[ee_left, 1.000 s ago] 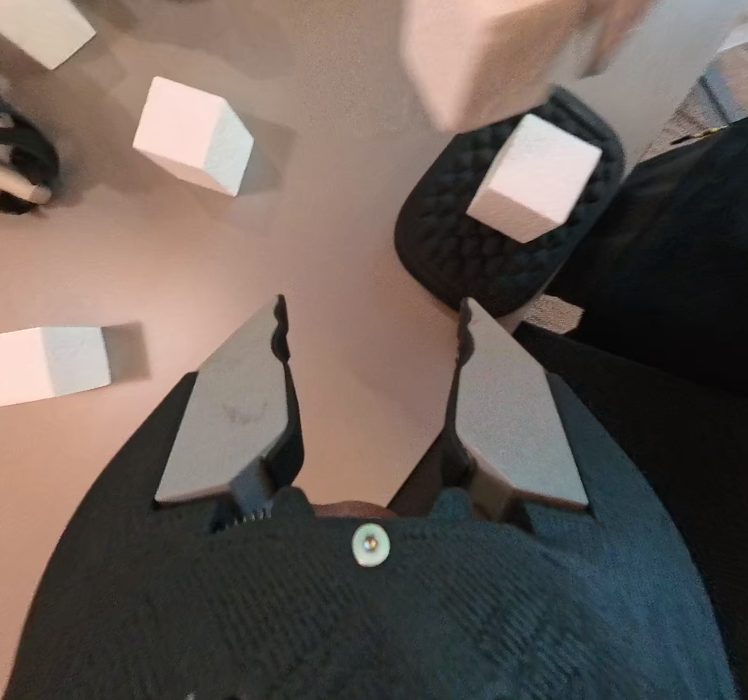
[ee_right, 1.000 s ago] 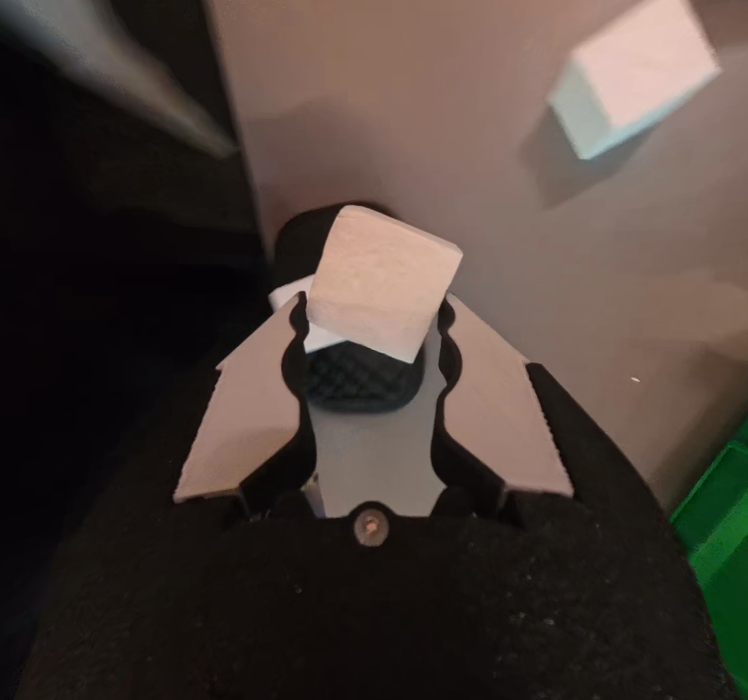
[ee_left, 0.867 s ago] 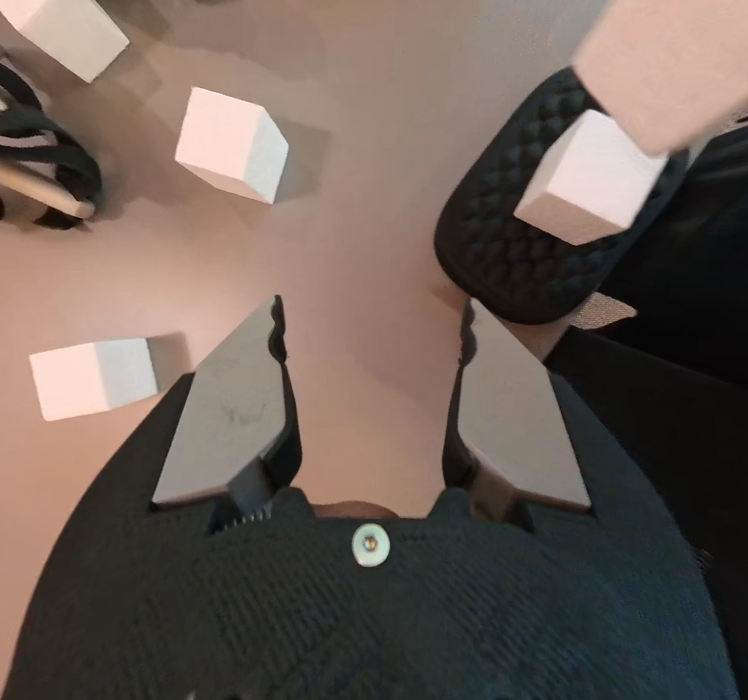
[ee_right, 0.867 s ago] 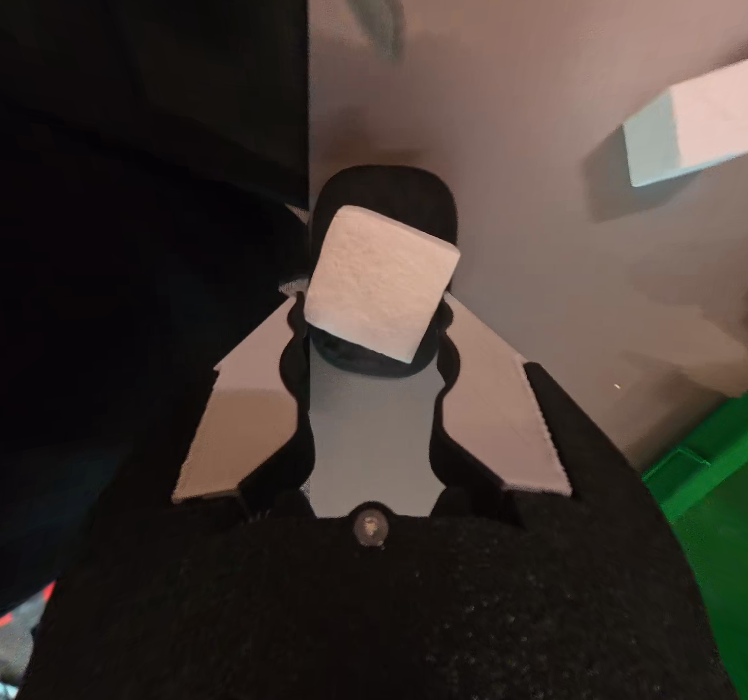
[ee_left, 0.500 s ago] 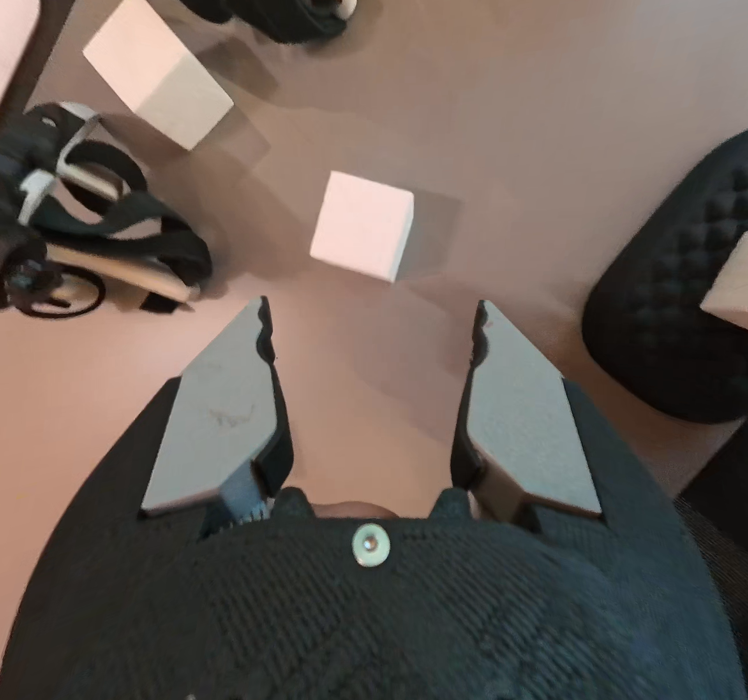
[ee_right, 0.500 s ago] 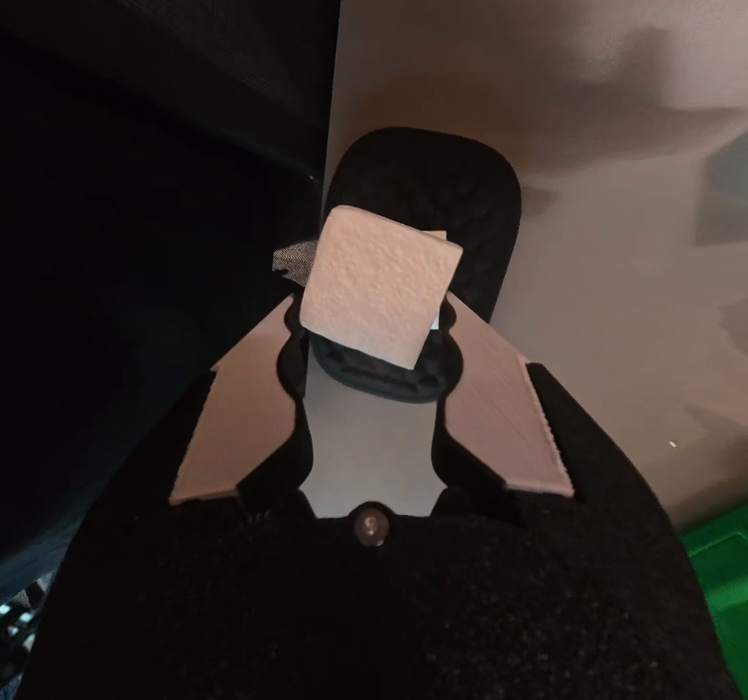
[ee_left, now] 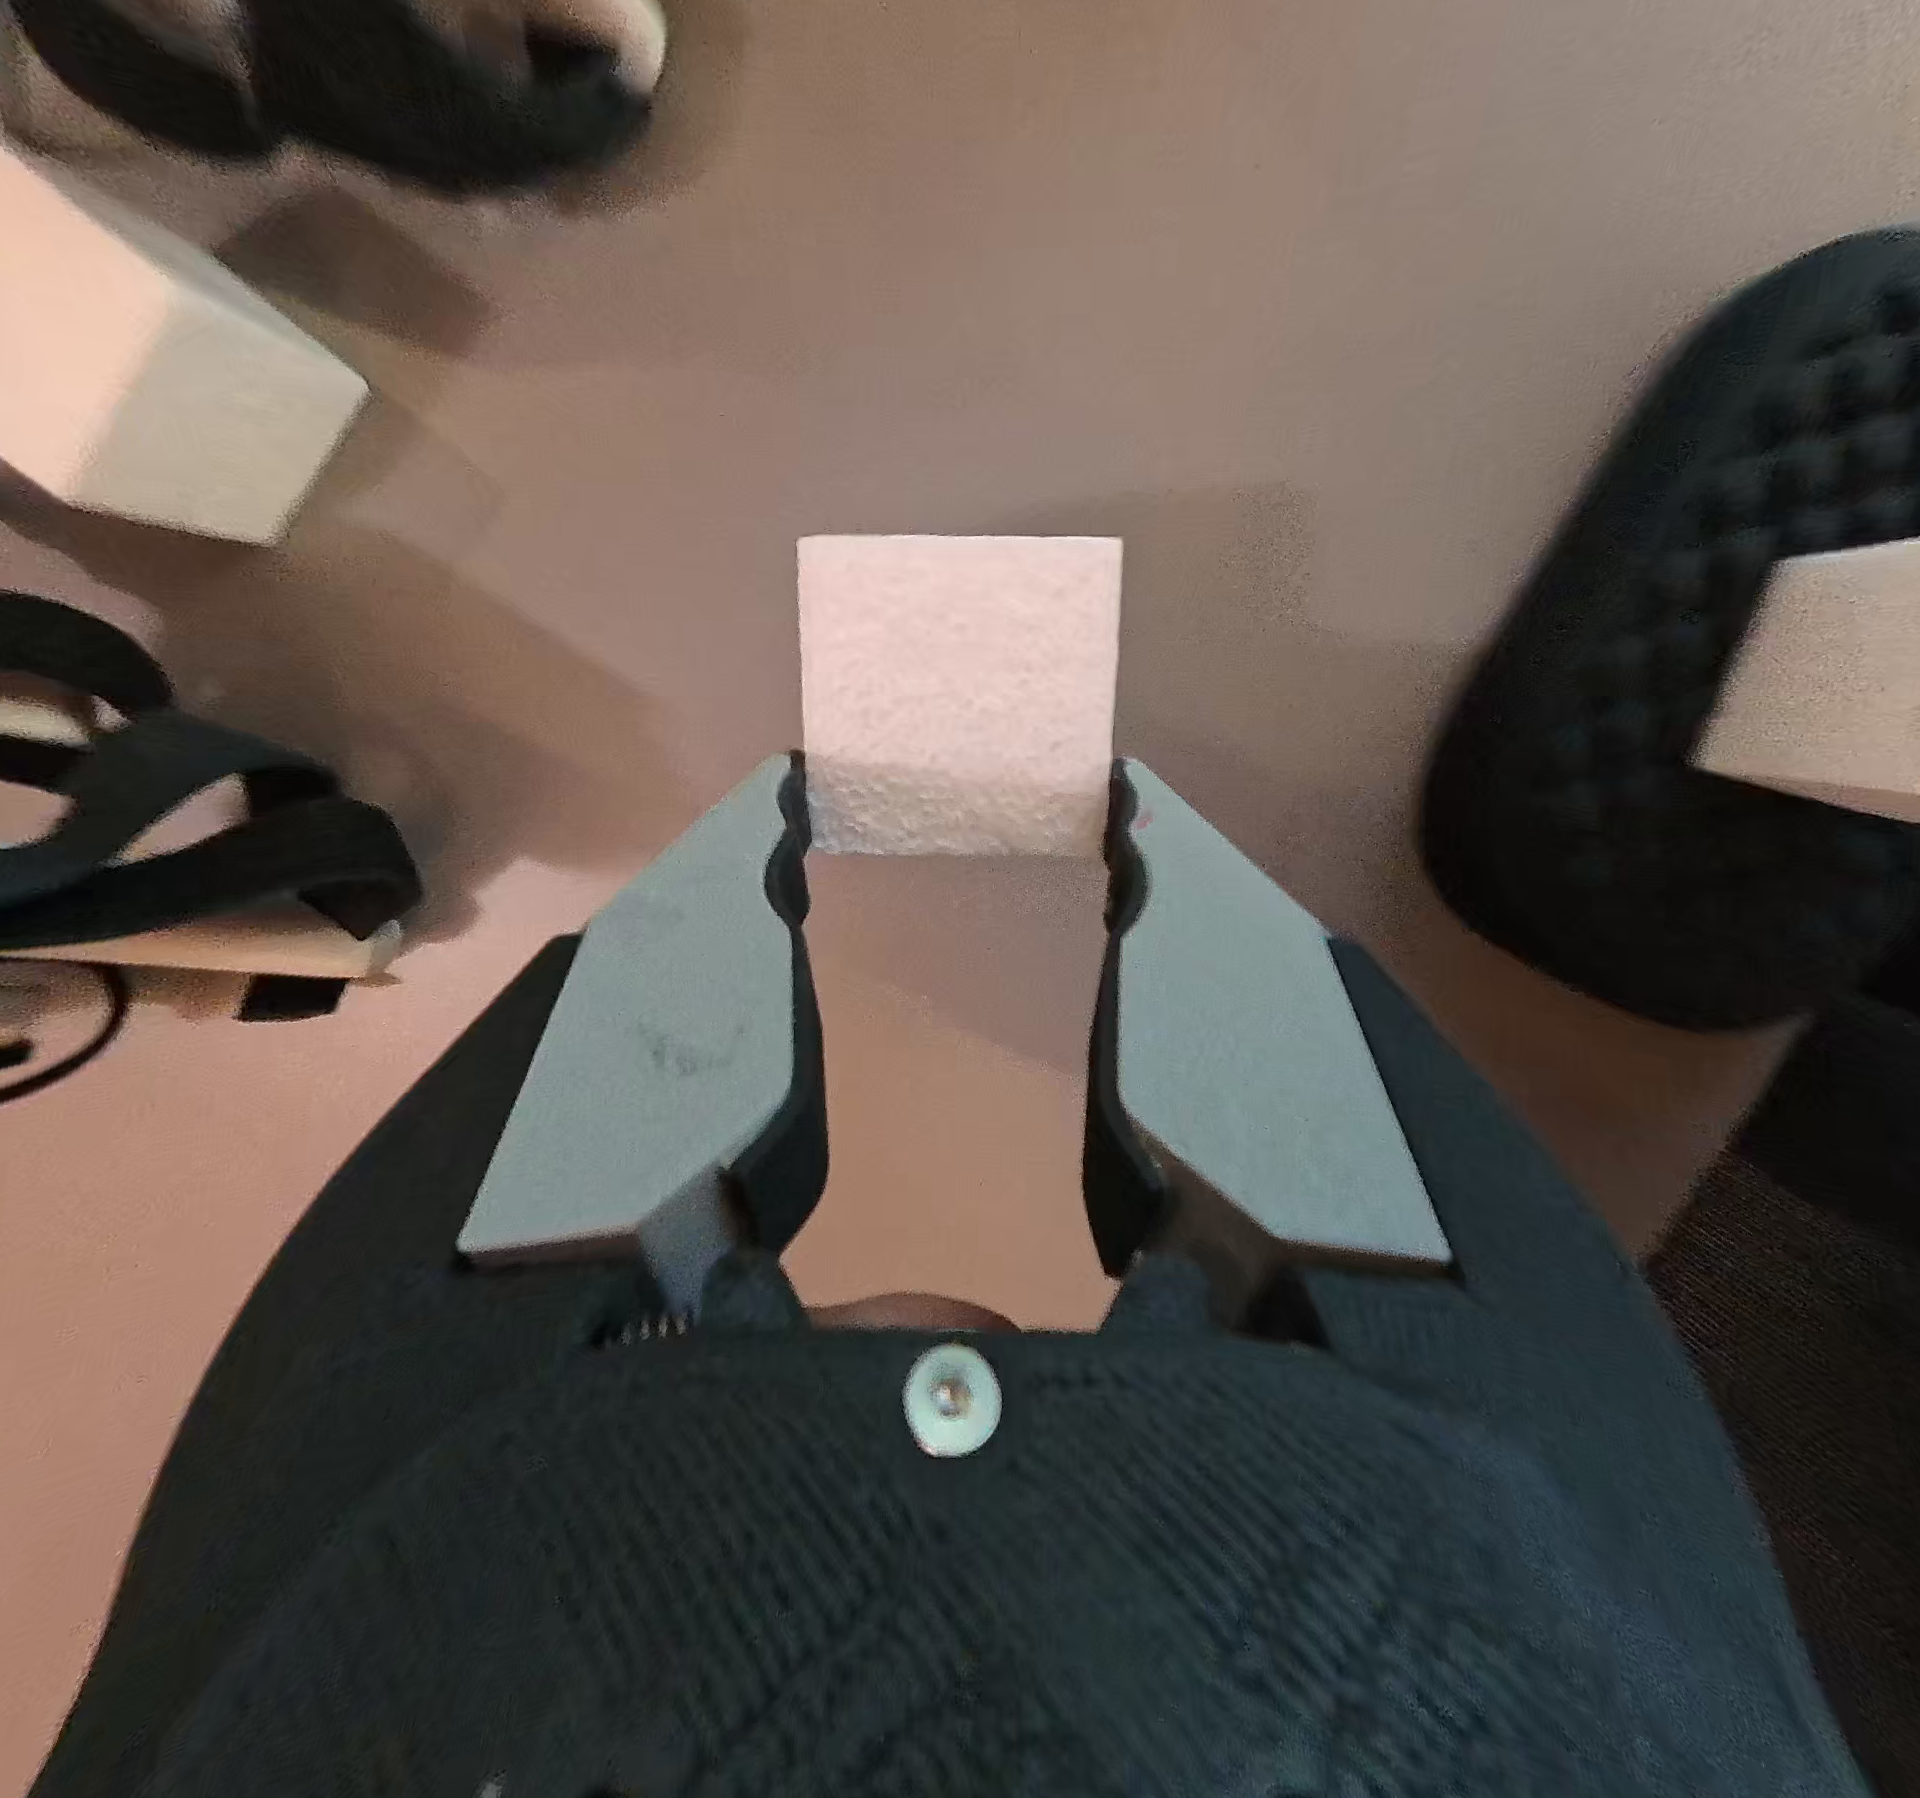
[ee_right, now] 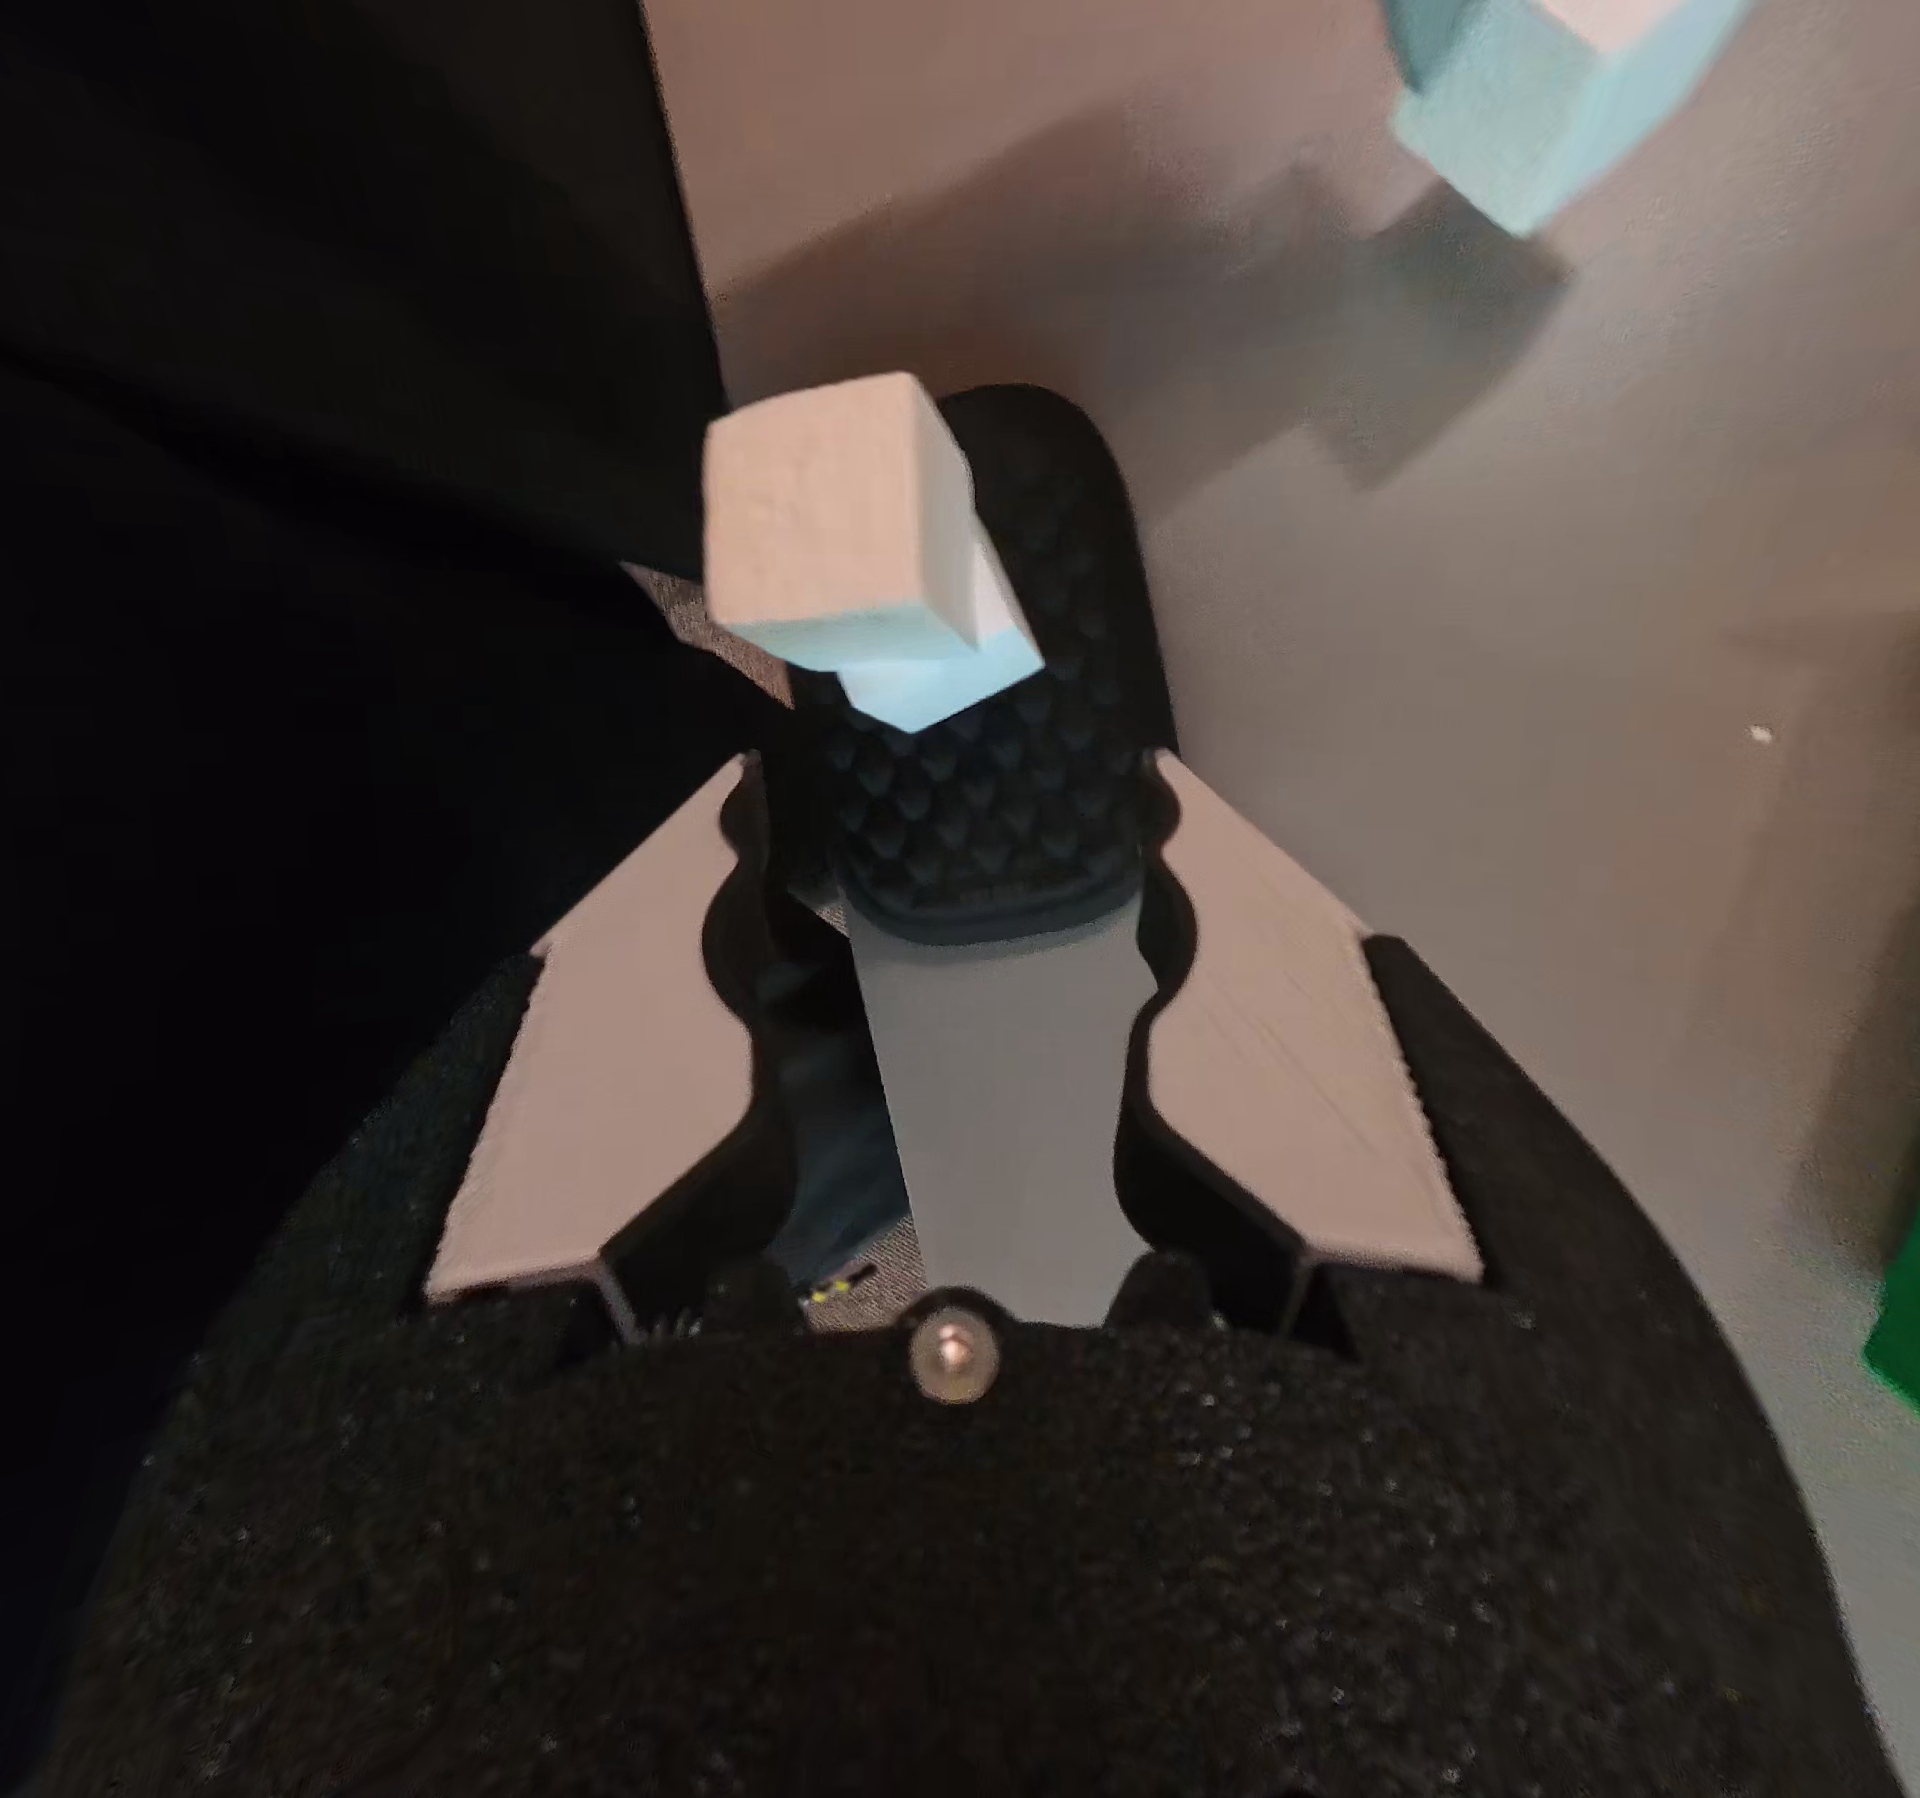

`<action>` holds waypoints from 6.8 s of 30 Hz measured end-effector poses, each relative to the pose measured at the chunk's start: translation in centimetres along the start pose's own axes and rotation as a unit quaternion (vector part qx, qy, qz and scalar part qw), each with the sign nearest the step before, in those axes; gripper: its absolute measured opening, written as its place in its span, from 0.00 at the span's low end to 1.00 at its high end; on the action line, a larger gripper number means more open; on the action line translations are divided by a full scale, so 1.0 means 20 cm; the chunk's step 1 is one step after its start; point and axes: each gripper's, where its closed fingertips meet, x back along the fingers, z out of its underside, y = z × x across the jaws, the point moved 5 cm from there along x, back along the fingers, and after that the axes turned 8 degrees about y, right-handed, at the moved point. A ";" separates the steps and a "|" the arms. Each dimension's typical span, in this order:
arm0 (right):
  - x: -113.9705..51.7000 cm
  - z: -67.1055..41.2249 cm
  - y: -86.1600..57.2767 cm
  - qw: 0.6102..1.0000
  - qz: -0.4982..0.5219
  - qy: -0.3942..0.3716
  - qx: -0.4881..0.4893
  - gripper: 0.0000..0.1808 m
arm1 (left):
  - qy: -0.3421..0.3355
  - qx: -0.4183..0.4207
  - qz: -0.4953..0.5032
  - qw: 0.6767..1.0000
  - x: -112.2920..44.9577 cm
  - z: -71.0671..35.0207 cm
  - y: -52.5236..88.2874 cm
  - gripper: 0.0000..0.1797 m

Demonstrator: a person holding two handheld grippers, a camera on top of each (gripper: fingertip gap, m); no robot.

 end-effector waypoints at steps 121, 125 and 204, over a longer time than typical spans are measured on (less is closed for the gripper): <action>0.20 0.05 0.32 0.993 0.006 -0.121 -0.016 0.31 | -0.088 -0.099 0.005 0.991 0.84 -0.30 -0.99 0.38; 0.04 0.06 0.49 0.993 -0.050 -0.104 0.021 0.28 | -0.127 -0.093 0.015 0.987 0.94 -0.28 -1.01 0.39; -0.45 -0.42 -0.79 0.992 0.083 0.008 -0.090 0.40 | 0.010 0.112 0.011 0.994 0.26 0.13 -0.88 0.43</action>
